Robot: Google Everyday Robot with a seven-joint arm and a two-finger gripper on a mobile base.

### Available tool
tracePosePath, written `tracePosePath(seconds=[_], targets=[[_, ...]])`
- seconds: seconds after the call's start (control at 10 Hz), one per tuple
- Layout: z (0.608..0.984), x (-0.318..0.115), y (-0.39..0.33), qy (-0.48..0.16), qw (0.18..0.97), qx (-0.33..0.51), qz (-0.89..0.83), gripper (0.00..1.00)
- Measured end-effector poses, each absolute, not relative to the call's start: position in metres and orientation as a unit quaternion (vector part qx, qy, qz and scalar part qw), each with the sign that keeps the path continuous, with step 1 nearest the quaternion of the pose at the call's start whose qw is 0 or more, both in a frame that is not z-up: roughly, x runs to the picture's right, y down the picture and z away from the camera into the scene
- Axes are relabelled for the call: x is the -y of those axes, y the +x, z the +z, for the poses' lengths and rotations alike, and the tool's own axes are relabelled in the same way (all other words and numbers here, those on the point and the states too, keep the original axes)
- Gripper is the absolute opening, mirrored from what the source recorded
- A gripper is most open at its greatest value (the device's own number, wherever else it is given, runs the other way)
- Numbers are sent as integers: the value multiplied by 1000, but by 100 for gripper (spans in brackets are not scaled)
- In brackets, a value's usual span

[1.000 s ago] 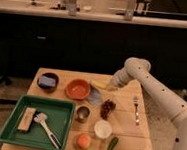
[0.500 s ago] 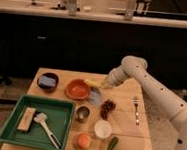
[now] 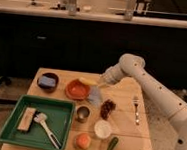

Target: Place banana in red bowl

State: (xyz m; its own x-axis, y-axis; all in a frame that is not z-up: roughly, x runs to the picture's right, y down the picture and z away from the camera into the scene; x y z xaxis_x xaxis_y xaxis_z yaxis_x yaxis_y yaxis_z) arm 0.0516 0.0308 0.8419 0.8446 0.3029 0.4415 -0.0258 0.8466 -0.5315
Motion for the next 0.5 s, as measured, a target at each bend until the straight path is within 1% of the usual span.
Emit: tracePosePath(seconds=[0.5], targets=[[862, -46, 30, -282, 918, 267, 83, 0]])
